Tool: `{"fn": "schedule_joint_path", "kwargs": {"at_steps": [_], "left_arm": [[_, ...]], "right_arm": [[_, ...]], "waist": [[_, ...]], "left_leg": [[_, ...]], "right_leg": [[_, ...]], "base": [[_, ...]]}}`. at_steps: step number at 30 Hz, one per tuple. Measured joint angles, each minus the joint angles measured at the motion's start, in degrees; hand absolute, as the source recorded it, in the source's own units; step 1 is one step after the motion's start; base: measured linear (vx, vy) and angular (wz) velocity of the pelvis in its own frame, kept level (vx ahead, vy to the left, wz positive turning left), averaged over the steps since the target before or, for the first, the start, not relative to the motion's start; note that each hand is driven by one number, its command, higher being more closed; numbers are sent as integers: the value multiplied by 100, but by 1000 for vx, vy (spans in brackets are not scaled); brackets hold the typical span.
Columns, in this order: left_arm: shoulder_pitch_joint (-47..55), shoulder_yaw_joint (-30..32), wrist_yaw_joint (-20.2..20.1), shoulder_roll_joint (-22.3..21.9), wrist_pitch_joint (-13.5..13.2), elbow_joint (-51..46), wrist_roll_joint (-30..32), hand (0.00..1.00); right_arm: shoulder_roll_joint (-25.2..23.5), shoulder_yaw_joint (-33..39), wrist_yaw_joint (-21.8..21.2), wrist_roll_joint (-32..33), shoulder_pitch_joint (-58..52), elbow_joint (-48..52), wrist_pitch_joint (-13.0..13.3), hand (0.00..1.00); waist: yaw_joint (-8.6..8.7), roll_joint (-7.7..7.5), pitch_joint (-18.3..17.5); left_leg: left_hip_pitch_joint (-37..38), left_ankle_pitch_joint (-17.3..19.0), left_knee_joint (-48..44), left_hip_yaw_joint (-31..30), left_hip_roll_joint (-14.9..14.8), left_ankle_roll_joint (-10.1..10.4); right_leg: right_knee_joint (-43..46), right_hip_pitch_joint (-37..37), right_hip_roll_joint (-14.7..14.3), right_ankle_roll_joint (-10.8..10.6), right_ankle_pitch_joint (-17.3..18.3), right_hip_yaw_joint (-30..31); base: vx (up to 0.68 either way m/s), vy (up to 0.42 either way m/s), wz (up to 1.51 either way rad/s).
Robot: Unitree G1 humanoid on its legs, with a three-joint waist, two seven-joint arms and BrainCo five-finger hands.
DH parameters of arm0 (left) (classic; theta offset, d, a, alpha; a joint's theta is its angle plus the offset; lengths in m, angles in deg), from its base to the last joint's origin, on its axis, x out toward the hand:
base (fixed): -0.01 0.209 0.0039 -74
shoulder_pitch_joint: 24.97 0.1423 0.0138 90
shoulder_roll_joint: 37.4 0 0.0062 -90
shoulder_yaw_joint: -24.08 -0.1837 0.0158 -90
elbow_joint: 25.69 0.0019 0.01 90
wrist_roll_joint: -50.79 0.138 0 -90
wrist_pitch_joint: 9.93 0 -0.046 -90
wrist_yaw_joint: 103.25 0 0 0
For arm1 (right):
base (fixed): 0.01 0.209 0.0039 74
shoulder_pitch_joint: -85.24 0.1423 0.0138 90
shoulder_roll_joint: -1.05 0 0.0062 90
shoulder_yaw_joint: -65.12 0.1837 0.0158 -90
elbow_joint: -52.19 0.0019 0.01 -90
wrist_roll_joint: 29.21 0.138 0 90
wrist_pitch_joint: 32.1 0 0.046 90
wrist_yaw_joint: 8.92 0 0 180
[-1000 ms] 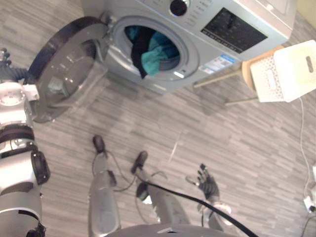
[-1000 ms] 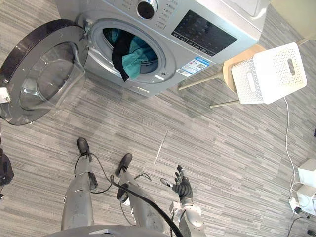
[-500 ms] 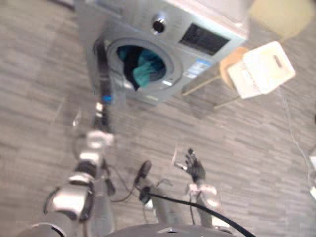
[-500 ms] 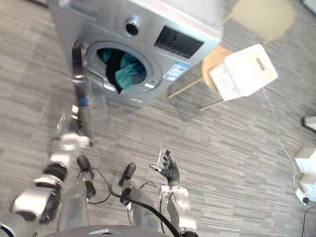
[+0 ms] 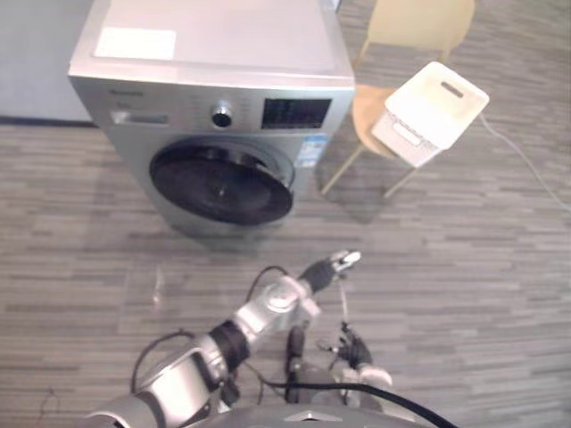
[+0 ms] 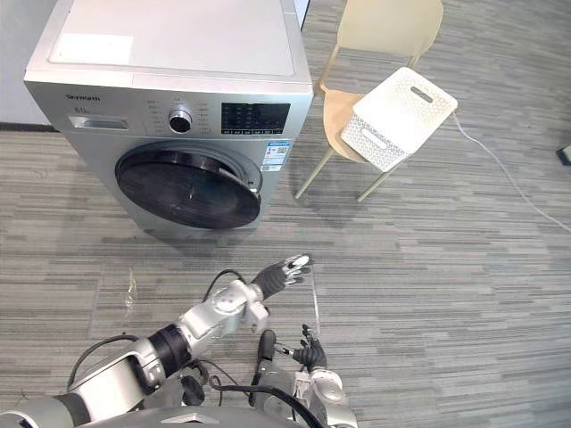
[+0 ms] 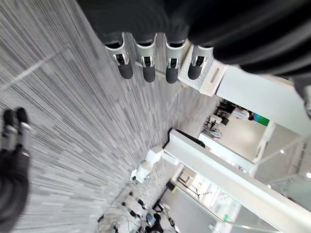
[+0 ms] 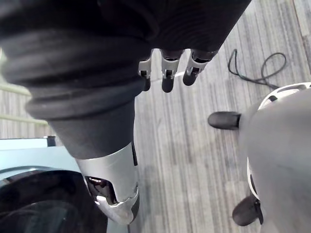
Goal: Pick up the laundry basket with both hands and put the clothes into the washing machine.
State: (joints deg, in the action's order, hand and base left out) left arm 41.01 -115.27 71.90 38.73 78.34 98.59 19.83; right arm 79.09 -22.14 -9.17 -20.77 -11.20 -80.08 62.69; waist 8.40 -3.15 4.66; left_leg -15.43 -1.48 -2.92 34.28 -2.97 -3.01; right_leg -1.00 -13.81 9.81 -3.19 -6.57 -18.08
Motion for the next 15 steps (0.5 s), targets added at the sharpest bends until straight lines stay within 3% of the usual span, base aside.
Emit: {"fn": "schedule_joint_path", "kwargs": {"at_steps": [7,10,12,15], "left_arm": [[1610,1037,-424,873,36,-670,631,0],[1948,1326,-500,1033,35,-641,922,0],[1959,1465,-562,1083,-4,-407,1620,0],[1697,1623,-541,1042,-73,293,2004,0]], "right_arm": [[28,350,-46,-210,-30,-180,2,0],[30,426,-48,-210,-40,-209,9,0],[44,420,-52,-205,12,-217,11,0],[14,334,-55,-174,157,-104,14,0]], "waist": [[-46,97,5],[-98,181,-28],[-193,252,-26],[-156,217,52]], "left_leg": [[201,-17,189,-146,61,26],[284,-38,306,-150,122,30],[337,-149,518,-152,194,15],[339,-248,633,-144,209,0]], "right_leg": [[-173,173,-2,-20,-5,-8],[-195,220,22,-31,9,-10],[-231,208,37,-61,-9,-17],[-262,173,18,-103,-79,-8]], "base": [[46,-19,-1],[9,8,1],[0,0,0],[-1,-8,-2]]}}
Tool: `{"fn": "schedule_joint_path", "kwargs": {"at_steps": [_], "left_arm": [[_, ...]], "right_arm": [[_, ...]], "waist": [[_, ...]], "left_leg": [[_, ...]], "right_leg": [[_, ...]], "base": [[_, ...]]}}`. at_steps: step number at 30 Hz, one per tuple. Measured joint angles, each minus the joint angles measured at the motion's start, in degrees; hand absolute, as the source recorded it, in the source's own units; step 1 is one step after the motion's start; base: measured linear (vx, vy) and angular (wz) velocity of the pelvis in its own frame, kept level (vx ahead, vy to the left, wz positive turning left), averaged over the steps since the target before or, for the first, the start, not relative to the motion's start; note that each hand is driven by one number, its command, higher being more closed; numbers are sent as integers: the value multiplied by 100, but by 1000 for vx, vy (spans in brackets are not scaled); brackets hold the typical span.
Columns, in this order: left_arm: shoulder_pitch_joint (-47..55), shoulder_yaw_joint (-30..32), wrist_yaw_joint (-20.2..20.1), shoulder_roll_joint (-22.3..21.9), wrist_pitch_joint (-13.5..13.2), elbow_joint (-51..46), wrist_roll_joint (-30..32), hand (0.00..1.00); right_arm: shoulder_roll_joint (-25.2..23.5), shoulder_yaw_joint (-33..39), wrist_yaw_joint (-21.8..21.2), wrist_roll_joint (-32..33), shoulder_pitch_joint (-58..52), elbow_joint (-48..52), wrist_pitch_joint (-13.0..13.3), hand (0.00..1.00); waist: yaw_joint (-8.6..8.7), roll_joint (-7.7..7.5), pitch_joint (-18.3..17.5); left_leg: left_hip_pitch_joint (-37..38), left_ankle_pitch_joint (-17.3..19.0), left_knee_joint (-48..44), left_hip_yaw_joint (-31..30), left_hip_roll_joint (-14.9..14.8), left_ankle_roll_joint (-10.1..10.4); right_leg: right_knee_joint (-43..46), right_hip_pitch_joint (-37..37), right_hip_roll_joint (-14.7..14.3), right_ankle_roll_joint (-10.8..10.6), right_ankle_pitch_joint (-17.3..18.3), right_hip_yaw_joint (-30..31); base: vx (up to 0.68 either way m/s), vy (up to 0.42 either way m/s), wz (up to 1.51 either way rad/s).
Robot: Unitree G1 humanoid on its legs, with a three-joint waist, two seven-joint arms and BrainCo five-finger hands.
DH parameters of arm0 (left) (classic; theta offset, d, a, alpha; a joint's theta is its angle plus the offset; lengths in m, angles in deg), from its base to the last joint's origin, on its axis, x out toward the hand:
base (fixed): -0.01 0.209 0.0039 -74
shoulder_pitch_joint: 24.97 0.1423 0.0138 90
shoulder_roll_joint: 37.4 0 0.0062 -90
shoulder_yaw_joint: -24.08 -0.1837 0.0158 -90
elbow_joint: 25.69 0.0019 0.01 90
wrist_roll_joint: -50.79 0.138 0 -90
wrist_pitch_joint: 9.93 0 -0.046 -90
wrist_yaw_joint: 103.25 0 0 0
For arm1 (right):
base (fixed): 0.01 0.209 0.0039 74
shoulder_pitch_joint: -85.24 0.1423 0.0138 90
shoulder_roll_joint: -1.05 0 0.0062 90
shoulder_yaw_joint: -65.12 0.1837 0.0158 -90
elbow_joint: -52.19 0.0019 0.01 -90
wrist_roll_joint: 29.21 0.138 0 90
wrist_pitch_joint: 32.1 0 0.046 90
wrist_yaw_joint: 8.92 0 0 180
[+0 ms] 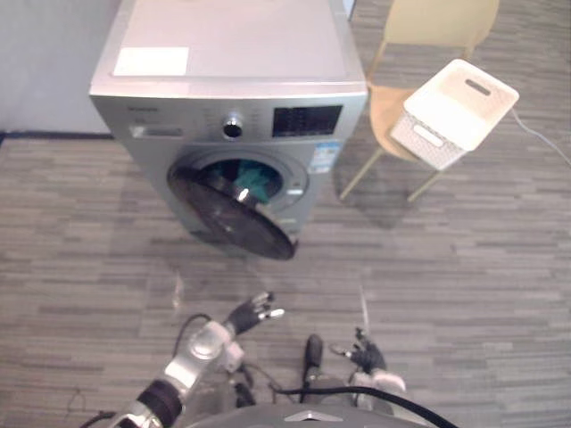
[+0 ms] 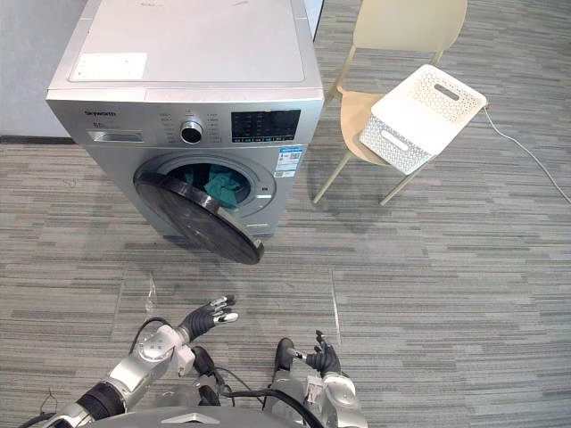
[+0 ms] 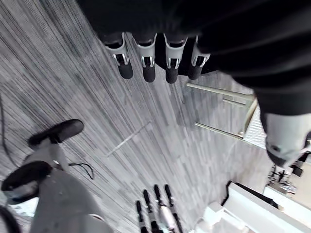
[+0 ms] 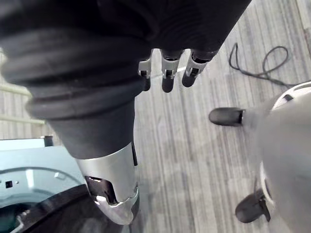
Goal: Pick up the laundry basket with both hands and put the clothes into the washing machine.
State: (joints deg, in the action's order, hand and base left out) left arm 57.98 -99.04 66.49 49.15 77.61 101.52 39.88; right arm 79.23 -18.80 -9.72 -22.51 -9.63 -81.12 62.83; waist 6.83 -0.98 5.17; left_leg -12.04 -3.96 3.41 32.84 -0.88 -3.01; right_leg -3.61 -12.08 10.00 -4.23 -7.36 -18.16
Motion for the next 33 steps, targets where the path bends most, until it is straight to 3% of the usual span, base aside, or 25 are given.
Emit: {"fn": "schedule_joint_path", "kwargs": {"at_steps": [2,3,4,6,8,10,13,16,20,22,24,26,28,33], "left_arm": [[-556,315,40,-128,-4,832,139,0],[-1361,757,249,-181,4,1773,473,0],[-1777,966,419,-153,14,2122,787,0],[-3301,1428,984,435,68,2933,1739,0],[-4281,1552,1306,1027,268,3184,2344,0],[-4849,1558,1382,1579,449,3294,2803,0],[-5531,1546,1405,1973,561,3249,3252,0],[-6499,1465,1661,2163,621,2678,3685,0],[-6809,1054,1943,1843,437,2060,4034,0],[-6833,1057,2020,1905,424,1753,4074,0],[-6835,1056,2139,1862,338,1725,4156,0],[-6838,1065,2241,2001,326,1666,4156,0],[-6839,1064,2268,2001,309,1602,4156,0],[-6726,1247,2498,1710,93,1487,4135,0]], "right_arm": [[-11,-185,2,44,176,231,1,0],[-33,-419,2,102,260,673,26,0],[-37,-535,6,191,303,875,55,0],[-102,-840,12,351,307,1800,207,0],[-188,-958,22,472,108,2297,341,0],[-195,-985,38,533,-344,2718,433,0],[-124,-979,85,550,-879,2910,515,0],[-123,-895,110,654,-952,2910,662,0],[-135,-837,124,694,-1076,2896,780,0],[-135,-791,125,695,-1087,2907,854,0],[-139,-762,126,696,-1228,2908,864,0],[-129,-762,121,699,-1195,2896,854,0],[-125,-757,122,751,-1201,2896,858,0],[-164,-778,129,925,-1201,3049,866,0]], "waist": [[34,-93,207],[40,-225,299],[56,-314,380],[219,-724,863],[341,-974,1030],[339,-1086,1113],[210,-1078,1120],[240,-1072,1187],[187,-1067,1220],[239,-1069,1221],[295,-1127,1226],[240,-1110,1270],[303,-1109,1272],[274,-1056,1309]], "left_leg": [[-95,6,-52,66,-40,18],[-362,36,-151,227,-106,63],[-467,37,-193,324,-140,63],[-745,65,-422,622,-287,70],[-1126,124,-725,776,-494,39],[-1585,367,-1347,892,-855,43],[-2247,873,-2492,914,-1647,120],[-2549,785,-2432,859,-1978,88],[-2495,571,-2183,821,-1975,121],[-2496,499,-2118,843,-1954,155],[-2480,463,-2207,844,-1820,179],[-2481,430,-2201,848,-1880,250],[-2489,365,-2131,812,-1878,308],[-2522,271,-2120,606,-1845,252]], "right_leg": [[23,-127,-9,-5,-70,66],[108,-500,-29,21,-145,235],[119,-642,-41,45,-197,324],[130,-1000,-104,152,-287,629],[141,-1356,-150,212,-333,701],[127,-1654,-247,133,-620,698],[-103,-1903,-644,85,-906,825],[-106,-2270,-955,56,-1505,822],[-106,-2270,-1035,77,-1516,825],[-106,-2288,-1034,192,-1414,840],[-109,-2171,-882,358,-696,834],[-108,-2219,-922,375,-680,770],[-106,-2209,-924,370,-678,642],[-104,-2046,-875,350,-709,284]], "base": [[-50,-32,-22],[-99,-39,-44],[-145,-55,-68],[-144,-50,-63],[-101,-53,-42],[-63,-72,-42],[-28,-84,-52],[-32,-46,-33],[35,29,4],[68,33,9],[58,-27,23],[29,-81,-8],[36,-60,10],[83,1,25]]}}
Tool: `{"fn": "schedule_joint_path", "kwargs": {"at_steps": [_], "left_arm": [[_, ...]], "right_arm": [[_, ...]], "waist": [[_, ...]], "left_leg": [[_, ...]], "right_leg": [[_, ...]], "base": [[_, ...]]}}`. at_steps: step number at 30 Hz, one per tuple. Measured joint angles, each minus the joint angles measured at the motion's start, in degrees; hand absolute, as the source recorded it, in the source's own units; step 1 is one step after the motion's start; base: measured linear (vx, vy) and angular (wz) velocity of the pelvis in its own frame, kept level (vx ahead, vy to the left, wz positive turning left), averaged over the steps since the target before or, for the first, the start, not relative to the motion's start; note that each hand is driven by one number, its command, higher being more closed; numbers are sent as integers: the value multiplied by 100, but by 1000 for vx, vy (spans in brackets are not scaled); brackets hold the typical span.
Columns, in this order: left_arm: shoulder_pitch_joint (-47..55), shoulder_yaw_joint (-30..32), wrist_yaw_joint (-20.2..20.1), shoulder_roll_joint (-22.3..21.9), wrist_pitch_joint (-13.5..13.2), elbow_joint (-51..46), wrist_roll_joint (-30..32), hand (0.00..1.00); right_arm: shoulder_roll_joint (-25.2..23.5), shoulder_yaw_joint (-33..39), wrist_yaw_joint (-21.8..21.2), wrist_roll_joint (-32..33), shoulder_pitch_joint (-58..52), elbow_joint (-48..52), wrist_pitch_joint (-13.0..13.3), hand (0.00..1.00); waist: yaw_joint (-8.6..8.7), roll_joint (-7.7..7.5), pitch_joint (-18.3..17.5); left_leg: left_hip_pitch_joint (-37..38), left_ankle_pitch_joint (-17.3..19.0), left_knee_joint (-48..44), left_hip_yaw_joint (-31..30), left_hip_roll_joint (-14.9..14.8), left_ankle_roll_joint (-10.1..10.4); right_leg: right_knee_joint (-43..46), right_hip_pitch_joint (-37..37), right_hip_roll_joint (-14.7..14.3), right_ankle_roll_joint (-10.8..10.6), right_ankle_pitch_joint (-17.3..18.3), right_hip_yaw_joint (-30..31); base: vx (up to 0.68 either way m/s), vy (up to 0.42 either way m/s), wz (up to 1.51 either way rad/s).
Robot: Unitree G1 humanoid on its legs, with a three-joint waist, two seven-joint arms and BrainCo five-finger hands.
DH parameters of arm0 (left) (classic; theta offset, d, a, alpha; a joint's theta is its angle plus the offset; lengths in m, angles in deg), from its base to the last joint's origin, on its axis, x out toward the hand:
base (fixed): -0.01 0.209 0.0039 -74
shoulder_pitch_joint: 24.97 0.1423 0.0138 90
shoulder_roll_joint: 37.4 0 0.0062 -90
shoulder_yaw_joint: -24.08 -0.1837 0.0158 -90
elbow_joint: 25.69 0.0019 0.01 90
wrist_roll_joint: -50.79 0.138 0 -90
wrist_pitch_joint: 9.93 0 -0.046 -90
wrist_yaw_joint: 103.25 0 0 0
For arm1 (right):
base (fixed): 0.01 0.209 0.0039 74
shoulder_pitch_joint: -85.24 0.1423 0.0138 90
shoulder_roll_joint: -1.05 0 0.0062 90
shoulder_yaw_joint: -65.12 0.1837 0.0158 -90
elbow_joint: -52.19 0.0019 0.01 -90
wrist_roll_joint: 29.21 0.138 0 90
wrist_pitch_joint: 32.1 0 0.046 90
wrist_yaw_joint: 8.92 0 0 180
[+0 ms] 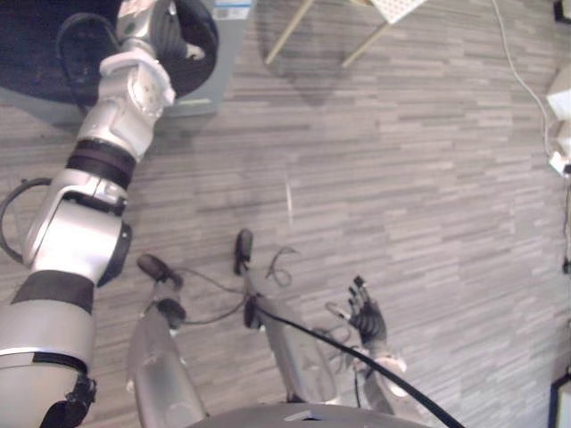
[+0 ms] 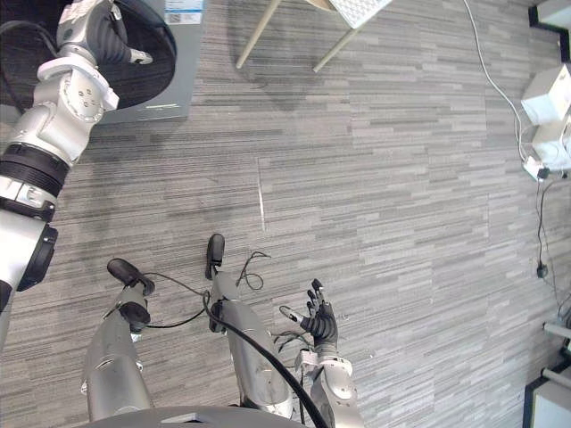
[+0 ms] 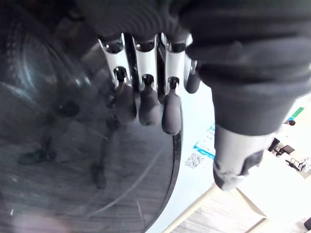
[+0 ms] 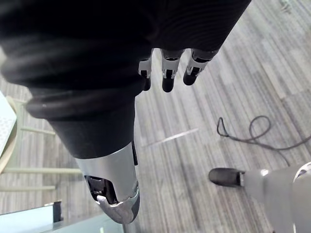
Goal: Pick up the laundry basket with both hands and put the clothes into the washing machine.
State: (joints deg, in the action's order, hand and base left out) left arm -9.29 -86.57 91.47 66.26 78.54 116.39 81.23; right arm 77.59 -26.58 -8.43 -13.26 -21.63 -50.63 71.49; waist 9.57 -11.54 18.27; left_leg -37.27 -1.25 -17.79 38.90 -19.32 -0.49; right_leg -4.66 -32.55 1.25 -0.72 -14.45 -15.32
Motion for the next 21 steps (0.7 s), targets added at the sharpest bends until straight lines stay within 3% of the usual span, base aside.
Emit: {"fn": "schedule_joint_path", "kwargs": {"at_steps": [3,5,7,10,11,13,15,16,18,19,20,21], "left_arm": [[934,563,177,-185,-203,-533,-105,0],[1954,968,239,-562,-402,-1101,-422,0],[3458,1306,197,-1174,-432,-1124,-1025,0],[5236,1397,94,-1749,-430,-1099,-1421,0],[6007,1395,35,-2033,-431,-1096,-1604,0],[6937,1433,-23,-2293,-445,-1095,-1912,0],[7907,1742,-61,-2485,-609,-1144,-2307,0],[8129,1852,-66,-2531,-634,-1213,-2425,0],[8770,2067,-105,-2575,-752,-1465,-2723,0],[8907,2095,-123,-2558,-812,-1564,-2811,0],[8956,2111,-141,-2539,-883,-1572,-2863,0],[8971,2173,-198,-2555,-884,-1501,-2914,0]], "right_arm": [[-80,-12,18,-14,9,56,34,0],[-152,-9,118,-64,17,-145,24,0],[-147,55,162,-240,29,-629,-46,0],[-125,368,174,-507,192,-1354,-180,0],[-77,581,204,-520,306,-1782,-271,0],[-22,917,218,-494,447,-2265,-353,0],[137,1033,228,-516,483,-2714,-381,0],[167,1034,222,-513,500,-2794,-381,0],[315,1069,216,-513,627,-2981,-386,0],[350,1073,209,-513,624,-3068,-381,0],[370,1091,200,-511,610,-3096,-388,0],[305,1102,197,-510,530,-3090,-383,0]], "waist": [[-77,30,16],[-234,64,12],[-335,289,-13],[-413,634,-147],[-522,817,-228],[-663,1016,-330],[-793,1034,-412],[-811,1087,-446],[-813,1237,-536],[-812,1257,-549],[-807,1285,-573],[-791,1291,-578]], "left_leg": [[269,3,32,-112,84,-18],[586,49,119,-138,179,6],[1015,151,196,-297,335,58],[1310,215,300,-475,541,67],[1361,273,301,-626,641,65],[1515,348,318,-938,844,21],[2021,645,431,-1386,1245,11],[2126,654,486,-1501,1314,4],[2424,644,883,-1864,1508,-16],[2644,617,1065,-2072,1598,-56],[2767,440,1125,-2364,1606,-191],[2807,455,1052,-2813,1624,-218]], "right_leg": [[0,326,50,-34,27,-131],[0,636,100,-86,120,-157],[2,1148,189,-106,311,-302],[200,1438,347,-157,584,-457],[467,1473,454,-203,802,-588],[1144,1560,726,-291,1285,-825],[2218,1906,1240,-251,1959,-1044],[2550,1887,1337,-191,1955,-992],[3614,1618,1461,448,1567,-399],[4044,1505,1456,639,1321,-62],[4476,1364,1257,355,1505,386],[4533,1316,809,123,2152,861]], "base": [[132,68,25],[129,73,16],[170,79,35],[186,127,43],[101,121,63],[132,170,96],[141,146,121],[75,88,91],[54,185,86],[131,169,113],[187,8,149],[180,-44,160]]}}
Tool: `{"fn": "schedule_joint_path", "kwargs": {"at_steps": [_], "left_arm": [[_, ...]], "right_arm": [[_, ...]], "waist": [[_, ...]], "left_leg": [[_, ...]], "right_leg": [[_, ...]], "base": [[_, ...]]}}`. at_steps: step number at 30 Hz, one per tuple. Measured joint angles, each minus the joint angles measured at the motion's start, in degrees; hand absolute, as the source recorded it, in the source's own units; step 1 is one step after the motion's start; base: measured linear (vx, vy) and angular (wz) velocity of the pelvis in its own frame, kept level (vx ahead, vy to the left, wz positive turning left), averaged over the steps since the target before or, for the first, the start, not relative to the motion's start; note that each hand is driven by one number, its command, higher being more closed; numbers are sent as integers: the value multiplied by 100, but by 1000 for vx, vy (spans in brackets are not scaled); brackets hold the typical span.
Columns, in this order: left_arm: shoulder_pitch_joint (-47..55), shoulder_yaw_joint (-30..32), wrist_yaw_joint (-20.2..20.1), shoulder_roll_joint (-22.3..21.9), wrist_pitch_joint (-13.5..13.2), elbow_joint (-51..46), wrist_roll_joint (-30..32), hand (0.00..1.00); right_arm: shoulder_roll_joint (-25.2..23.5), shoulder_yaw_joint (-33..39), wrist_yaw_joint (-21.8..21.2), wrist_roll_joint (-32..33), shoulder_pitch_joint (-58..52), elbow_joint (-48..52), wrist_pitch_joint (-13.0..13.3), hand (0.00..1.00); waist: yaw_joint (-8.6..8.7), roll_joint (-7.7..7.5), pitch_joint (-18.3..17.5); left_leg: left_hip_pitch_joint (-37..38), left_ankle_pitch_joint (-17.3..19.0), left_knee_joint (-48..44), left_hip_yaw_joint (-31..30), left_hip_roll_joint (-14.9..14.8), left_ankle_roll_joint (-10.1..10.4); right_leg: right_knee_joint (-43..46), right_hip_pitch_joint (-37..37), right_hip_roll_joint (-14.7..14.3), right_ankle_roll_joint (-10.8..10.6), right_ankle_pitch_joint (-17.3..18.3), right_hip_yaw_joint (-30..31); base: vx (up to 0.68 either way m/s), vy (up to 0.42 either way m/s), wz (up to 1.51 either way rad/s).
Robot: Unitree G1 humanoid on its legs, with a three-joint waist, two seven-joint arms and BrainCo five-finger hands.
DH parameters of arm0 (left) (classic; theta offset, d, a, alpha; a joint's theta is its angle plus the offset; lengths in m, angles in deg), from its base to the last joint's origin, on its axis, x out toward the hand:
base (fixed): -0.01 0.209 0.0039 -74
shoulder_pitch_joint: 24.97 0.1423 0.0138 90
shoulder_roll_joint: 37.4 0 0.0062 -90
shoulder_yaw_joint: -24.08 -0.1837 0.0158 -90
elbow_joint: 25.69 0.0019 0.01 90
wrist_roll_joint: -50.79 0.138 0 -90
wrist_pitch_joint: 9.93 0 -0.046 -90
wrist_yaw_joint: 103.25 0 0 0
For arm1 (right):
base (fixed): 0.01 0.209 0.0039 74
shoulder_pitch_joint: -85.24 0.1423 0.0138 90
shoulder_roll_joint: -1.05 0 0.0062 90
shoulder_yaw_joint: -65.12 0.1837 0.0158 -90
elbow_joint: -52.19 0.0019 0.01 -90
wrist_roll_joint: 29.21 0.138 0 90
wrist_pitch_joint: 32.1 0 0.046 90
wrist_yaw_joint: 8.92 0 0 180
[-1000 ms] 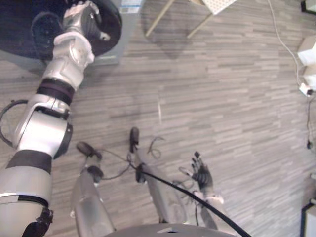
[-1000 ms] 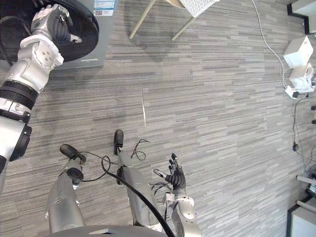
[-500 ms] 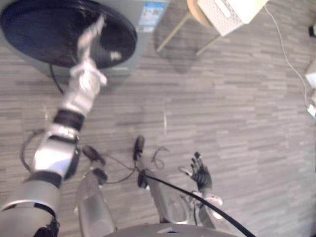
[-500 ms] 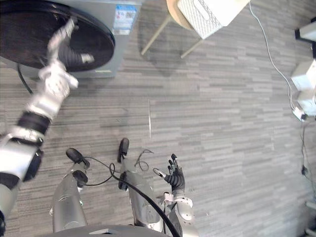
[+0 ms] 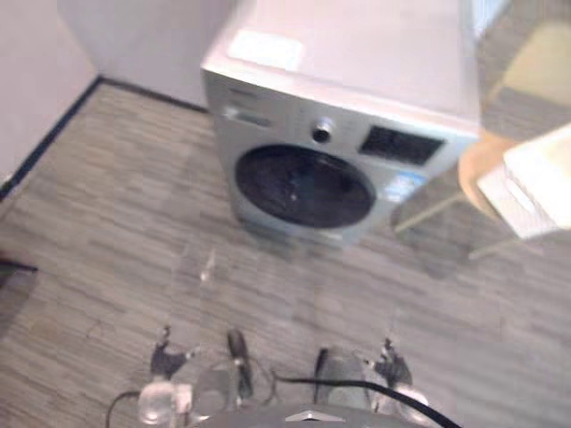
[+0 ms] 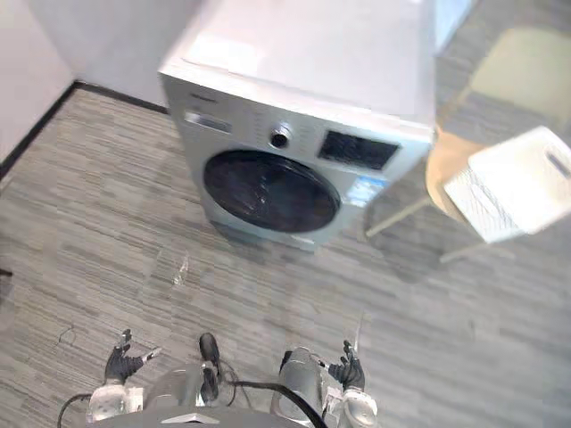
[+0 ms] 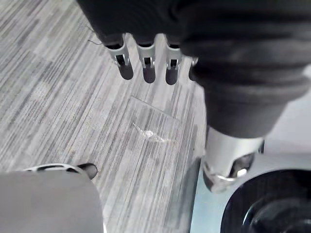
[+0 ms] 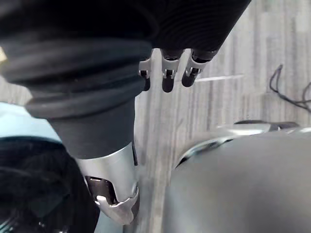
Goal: Pick up the laundry basket with both hands and put the clothes into the washing machine.
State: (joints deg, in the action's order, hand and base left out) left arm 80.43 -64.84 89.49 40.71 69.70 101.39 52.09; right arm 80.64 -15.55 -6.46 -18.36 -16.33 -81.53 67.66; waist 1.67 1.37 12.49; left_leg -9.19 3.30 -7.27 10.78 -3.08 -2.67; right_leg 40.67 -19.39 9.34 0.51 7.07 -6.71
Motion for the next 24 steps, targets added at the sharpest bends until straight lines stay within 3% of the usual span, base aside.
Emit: {"fn": "schedule_joint_path", "kwargs": {"at_steps": [1,4,6,8,9,11,12,13,14,15,17,19,21,22,23,24], "left_arm": [[-25,4,-69,-22,-6,7,1,0],[-295,19,-261,-236,-35,316,35,0],[-357,116,-308,-280,-65,474,62,0],[-317,198,-315,-280,-66,512,80,0],[-316,291,-319,-298,-66,531,120,0],[-300,363,-331,-476,-61,650,124,0],[-307,510,-362,-679,-67,626,124,0],[-322,636,-358,-760,-74,606,122,0],[-330,815,-355,-798,-62,607,119,0],[-310,982,-349,-797,-29,612,113,0],[-323,1035,-318,-756,36,624,114,0],[-370,1065,-318,-744,46,644,117,0],[-444,1205,-325,-734,46,678,132,0],[-467,1225,-325,-726,52,724,170,0],[-451,1222,-333,-731,52,787,204,0],[-460,1220,-333,-646,50,828,215,0]], "right_arm": [[-56,-1,1,2,-47,1,-1,0],[-174,-10,7,40,-239,3,-5,0],[-181,-30,6,55,-272,1,-33,0],[-264,-51,3,56,-422,-2,-44,0],[-326,-74,-1,66,-516,-9,-57,0],[-218,3,-19,78,-611,-6,-110,0],[-142,119,-40,85,-608,-6,-110,0],[-132,190,-50,65,-605,-12,-110,0],[-115,250,-54,30,-621,-67,-131,0],[-119,268,-54,29,-619,-143,-127,0],[-162,300,-51,29,-605,-244,-126,0],[-229,421,-53,29,-584,-250,-129,0],[-379,664,-51,28,-423,-292,-152,0],[-432,722,-52,31,-362,-296,-147,0],[-438,767,-51,26,-338,-336,-125,0],[-474,757,-51,24,-322,-395,-130,0]], "waist": [[34,-71,-45],[131,-166,-105],[167,-192,-159],[147,-351,-388],[163,-485,-517],[172,-230,-636],[150,-2,-640],[102,62,-630],[13,110,-641],[-42,113,-645],[-97,44,-665],[-131,0,-665],[-172,-94,-621],[-170,-114,-609],[-168,-146,-629],[-170,-215,-673]], "left_leg": [[5,0,7,-278,52,-1],[130,43,-17,-1194,295,-9],[246,225,-219,-1612,415,64],[214,551,-656,-2145,635,192],[192,726,-887,-2412,756,267],[22,1052,-1630,-2545,501,384],[-448,1114,-2856,-2073,186,509],[-630,1041,-3285,-1778,17,610],[-841,885,-3838,-1171,-374,611],[-932,848,-4183,-573,-785,468],[-939,913,-4180,299,-1197,350],[-921,1064,-3753,917,-1332,372],[-874,1114,-2964,1412,-1285,314],[-808,843,-2349,1595,-1227,211],[-642,229,-1801,1654,-1081,116],[-574,179,-1659,1658,-909,45]], "right_leg": [[-150,-67,-287,-9,237,306],[-1041,-130,-825,-142,437,1266],[-1515,-42,-865,-257,365,1648],[-1851,158,-730,-281,349,1887],[-1866,309,-626,-446,193,1796],[-1850,609,-684,-345,308,1053],[-1942,877,-786,-240,415,637],[-1987,1012,-831,-169,433,476],[-2089,1283,-912,-105,463,200],[-2268,1574,-992,-43,487,-69],[-2574,1915,-1016,-12,493,-357],[-2767,2103,-945,-5,453,-584],[-2799,2197,-730,-6,454,-707],[-2795,2269,-649,-50,465,-790],[-2785,2382,-557,-222,541,-825],[-2794,2394,-469,-259,559,-819]], "base": [[131,-72,152],[163,-97,172],[231,-191,154],[319,-318,164],[307,-298,162],[335,-315,168],[278,-262,141],[245,-246,128],[238,-202,93],[233,-168,85],[276,-77,86],[286,7,77],[196,110,62],[238,211,72],[160,163,60],[180,182,76]]}}
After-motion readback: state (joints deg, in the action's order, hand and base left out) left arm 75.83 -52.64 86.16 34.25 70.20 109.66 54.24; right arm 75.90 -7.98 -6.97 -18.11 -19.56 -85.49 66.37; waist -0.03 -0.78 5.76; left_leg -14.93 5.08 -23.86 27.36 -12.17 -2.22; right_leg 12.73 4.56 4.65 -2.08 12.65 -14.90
